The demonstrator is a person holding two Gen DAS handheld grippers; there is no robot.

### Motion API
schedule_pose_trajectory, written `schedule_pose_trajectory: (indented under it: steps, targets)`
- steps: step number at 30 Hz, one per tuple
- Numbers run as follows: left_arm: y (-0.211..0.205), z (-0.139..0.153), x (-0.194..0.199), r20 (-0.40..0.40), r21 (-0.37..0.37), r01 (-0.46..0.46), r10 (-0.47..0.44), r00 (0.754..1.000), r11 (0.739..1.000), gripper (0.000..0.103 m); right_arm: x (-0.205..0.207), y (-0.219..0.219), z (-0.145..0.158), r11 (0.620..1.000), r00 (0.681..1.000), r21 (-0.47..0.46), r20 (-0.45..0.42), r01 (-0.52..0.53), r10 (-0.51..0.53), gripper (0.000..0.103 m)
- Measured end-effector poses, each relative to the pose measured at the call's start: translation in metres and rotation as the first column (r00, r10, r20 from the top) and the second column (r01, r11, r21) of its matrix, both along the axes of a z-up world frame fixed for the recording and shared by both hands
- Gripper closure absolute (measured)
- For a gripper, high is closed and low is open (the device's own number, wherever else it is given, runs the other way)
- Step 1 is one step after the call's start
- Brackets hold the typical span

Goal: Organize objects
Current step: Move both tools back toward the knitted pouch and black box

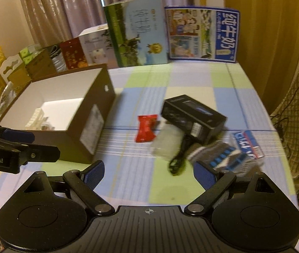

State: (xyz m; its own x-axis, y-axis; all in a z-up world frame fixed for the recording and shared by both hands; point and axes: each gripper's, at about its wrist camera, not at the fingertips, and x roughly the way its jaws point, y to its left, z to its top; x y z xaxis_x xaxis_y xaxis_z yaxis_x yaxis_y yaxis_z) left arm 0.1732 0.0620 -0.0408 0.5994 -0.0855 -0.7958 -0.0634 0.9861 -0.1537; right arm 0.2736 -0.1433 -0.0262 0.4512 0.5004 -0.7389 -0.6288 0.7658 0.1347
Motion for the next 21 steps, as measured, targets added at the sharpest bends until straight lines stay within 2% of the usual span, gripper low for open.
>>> schedule_pose_trajectory:
  steps: [10,17,21]
  targets:
    - [-0.05,-0.012,0.035,-0.008,0.009,-0.004,0.004,1.0,1.0,0.024,0.049,-0.035,-0.01,0.999,0.999,-0.047,0.049,-0.018,0.021,0.014]
    - [-0.072,-0.028,0.066,-0.026,0.035,-0.032,0.033,0.999,0.999,0.027,0.085,-0.038,-0.025,0.988,0.988,-0.1,0.095,-0.116,0.125,0.015]
    - [-0.078,-0.042,0.085,-0.046,0.048,-0.055,0.057,0.997,0.997,0.032,0.105,-0.034,-0.037,0.976,0.975,-0.126,0.108,-0.179,0.193,0.015]
